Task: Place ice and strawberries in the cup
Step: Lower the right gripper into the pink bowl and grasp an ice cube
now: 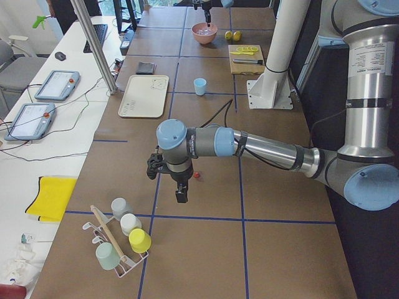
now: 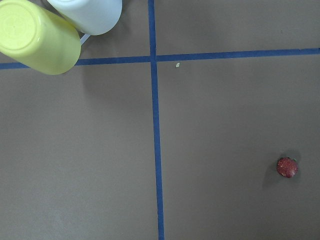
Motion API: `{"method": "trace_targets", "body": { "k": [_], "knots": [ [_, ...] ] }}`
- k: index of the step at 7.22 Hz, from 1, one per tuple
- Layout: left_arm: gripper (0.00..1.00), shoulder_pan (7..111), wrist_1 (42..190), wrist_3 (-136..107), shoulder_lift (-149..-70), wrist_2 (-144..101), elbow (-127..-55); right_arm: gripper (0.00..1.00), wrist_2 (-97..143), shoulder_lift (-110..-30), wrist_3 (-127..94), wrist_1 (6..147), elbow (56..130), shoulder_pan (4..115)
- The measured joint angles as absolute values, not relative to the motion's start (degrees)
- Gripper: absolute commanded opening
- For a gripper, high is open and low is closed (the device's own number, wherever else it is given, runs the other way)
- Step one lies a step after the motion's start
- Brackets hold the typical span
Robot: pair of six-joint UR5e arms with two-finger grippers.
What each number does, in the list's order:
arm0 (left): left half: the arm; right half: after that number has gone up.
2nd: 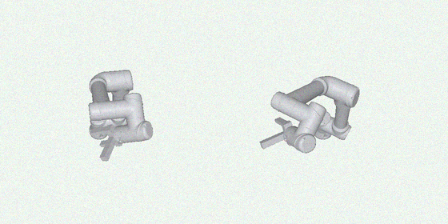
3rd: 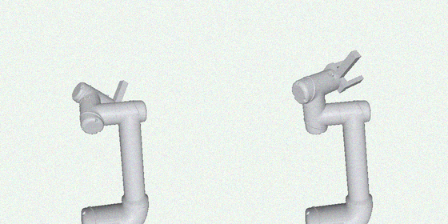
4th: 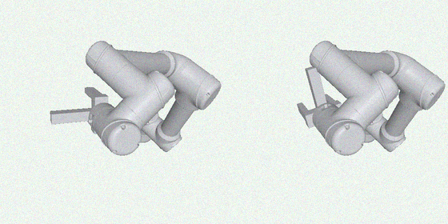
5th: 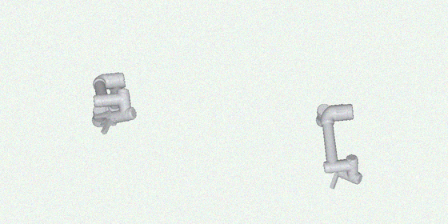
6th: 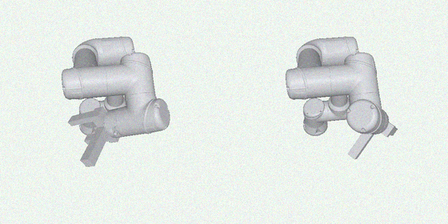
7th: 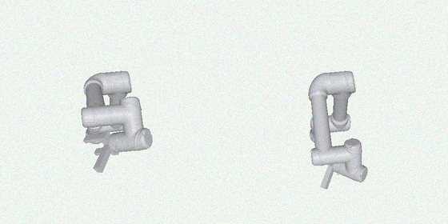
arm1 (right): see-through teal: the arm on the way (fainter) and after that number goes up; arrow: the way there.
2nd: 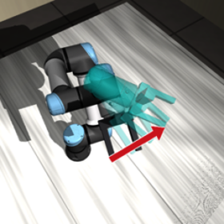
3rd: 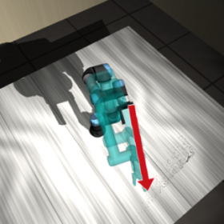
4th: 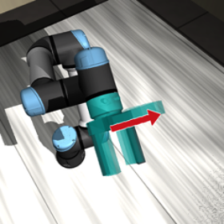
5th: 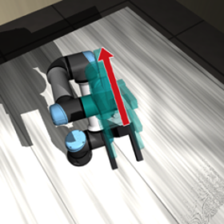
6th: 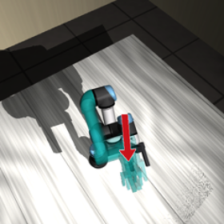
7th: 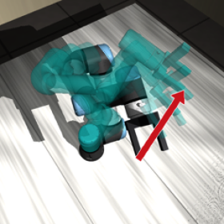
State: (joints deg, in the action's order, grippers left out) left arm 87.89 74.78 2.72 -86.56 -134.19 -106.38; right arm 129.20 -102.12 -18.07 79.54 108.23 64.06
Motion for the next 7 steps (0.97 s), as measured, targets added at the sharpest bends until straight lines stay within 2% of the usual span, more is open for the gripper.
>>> {"method": "trace_targets", "body": {
  "k": [7],
  "knots": [
    [1.00, 87.89, 74.71, 2.65, -86.89, -134.17, -106.37, 0.69, 127.98, -99.08, -18.13, 79.62, 104.81, 62.93]
  ]
}}
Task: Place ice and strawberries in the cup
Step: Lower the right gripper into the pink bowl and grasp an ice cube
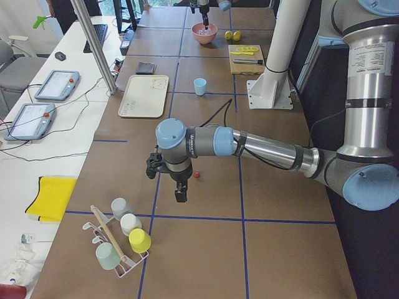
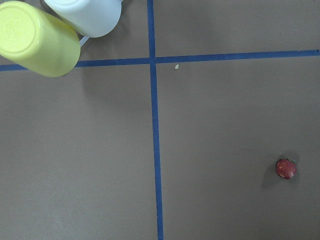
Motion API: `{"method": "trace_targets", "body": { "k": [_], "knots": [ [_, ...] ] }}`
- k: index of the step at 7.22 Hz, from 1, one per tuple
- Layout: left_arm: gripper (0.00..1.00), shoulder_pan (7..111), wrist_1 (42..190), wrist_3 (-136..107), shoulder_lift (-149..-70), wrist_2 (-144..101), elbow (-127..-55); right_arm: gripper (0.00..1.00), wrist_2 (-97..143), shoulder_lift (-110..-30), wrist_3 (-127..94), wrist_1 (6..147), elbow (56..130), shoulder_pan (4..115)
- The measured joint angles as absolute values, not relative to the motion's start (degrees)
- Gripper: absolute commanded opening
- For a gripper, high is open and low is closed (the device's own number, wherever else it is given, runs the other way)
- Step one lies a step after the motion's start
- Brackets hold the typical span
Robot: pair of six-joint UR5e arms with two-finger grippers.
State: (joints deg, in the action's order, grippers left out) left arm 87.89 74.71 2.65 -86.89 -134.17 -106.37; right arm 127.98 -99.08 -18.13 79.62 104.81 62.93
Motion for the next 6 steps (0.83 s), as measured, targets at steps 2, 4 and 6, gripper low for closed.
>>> {"method": "trace_targets", "body": {
  "k": [2, 4, 6],
  "knots": [
    [1.00, 87.89, 74.71, 2.67, -86.92, -134.20, -106.45, 0.68, 127.99, -99.00, -18.13, 79.63, 104.71, 62.71],
    [1.00, 87.89, 74.71, 2.70, -86.92, -134.21, -106.51, 0.51, 128.03, -98.97, -18.16, 79.63, 104.41, 62.54],
    [1.00, 87.89, 74.69, 2.72, -86.92, -134.44, -106.52, 0.04, 128.08, -99.01, -18.19, 79.63, 104.13, 62.49]
  ]
}}
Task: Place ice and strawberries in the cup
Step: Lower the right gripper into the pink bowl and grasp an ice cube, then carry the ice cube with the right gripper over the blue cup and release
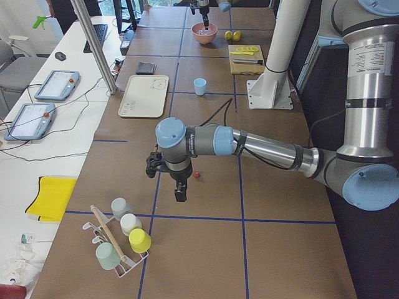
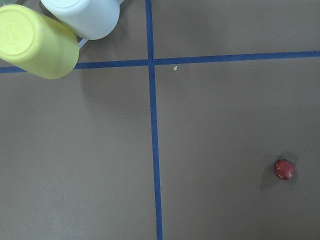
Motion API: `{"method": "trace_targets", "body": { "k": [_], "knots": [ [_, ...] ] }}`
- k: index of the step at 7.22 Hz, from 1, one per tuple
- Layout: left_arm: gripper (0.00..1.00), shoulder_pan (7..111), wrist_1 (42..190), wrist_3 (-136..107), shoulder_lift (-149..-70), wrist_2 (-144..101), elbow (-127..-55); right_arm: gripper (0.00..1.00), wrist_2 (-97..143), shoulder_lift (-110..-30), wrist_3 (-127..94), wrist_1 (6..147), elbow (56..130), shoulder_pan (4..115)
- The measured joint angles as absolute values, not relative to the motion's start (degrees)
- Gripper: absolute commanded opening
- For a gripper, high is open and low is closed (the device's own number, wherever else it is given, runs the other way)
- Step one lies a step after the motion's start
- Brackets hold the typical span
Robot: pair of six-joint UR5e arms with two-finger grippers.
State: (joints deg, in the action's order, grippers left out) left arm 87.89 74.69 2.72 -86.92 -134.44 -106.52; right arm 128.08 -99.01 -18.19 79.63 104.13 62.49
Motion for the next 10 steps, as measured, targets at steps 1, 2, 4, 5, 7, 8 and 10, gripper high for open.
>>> {"method": "trace_targets", "body": {
  "k": [1, 2, 4, 5, 7, 8, 10],
  "knots": [
    [1.00, 87.89, 74.67, 2.72, -86.92, -134.72, -106.52, 0.00, 128.14, -99.02, -18.19, 79.61, 104.11, 62.50],
    [1.00, 87.89, 74.69, 2.72, -86.91, -134.84, -106.52, 0.00, 128.19, -99.02, -18.19, 79.57, 104.18, 62.49],
    [1.00, 87.89, 74.70, 2.73, -86.79, -135.03, -106.52, 0.00, 128.23, -99.01, -18.25, 79.54, 104.70, 62.57],
    [1.00, 87.89, 74.71, 2.72, -86.70, -135.44, -106.52, 0.00, 128.29, -99.12, -18.23, 79.56, 105.39, 62.69],
    [1.00, 87.89, 74.73, 2.76, -86.60, -136.09, -106.55, 0.00, 128.54, -99.76, -18.17, 80.18, 110.34, 65.38],
    [1.00, 87.89, 74.76, 2.74, -86.58, -136.60, -106.56, 0.00, 128.59, -99.59, -18.79, 80.97, 113.50, 66.94],
    [1.00, 87.89, 74.75, 2.74, -86.60, -138.28, -106.53, 0.00, 129.80, -93.58, -28.84, 82.79, 116.35, 66.55]
  ]
}}
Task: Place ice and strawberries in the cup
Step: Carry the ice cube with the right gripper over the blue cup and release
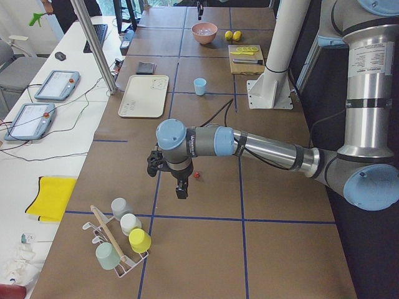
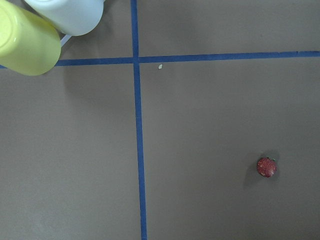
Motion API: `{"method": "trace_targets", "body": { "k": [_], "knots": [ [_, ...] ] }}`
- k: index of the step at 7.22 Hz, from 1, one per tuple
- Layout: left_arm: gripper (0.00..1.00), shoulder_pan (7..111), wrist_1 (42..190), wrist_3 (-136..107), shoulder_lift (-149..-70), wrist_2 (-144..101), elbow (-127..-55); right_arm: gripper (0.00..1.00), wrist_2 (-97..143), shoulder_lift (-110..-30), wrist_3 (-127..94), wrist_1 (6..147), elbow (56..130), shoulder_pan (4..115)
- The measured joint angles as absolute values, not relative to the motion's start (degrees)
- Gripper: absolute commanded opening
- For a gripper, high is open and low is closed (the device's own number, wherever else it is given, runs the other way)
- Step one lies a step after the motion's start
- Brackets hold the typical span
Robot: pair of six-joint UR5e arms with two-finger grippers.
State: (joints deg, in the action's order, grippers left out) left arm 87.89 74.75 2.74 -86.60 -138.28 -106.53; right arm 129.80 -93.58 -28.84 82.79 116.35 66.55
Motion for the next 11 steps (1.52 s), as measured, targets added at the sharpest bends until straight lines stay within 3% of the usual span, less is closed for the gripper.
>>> {"method": "trace_targets", "body": {
  "k": [3, 7, 11],
  "knots": [
    [1.00, 87.89, 74.79, 2.81, -86.57, -138.76, -106.46, 0.00, 128.73, -77.51, -54.26, 83.29, 115.76, 54.27],
    [1.00, 87.89, 74.84, 2.81, -86.57, -138.78, -106.74, 0.00, 118.28, -54.80, -78.72, 82.87, 103.89, 38.07],
    [1.00, 87.85, 74.80, 2.81, -86.49, -138.78, -107.09, 0.02, 110.55, -48.46, -83.04, 82.73, 96.54, 30.37]
  ]
}}
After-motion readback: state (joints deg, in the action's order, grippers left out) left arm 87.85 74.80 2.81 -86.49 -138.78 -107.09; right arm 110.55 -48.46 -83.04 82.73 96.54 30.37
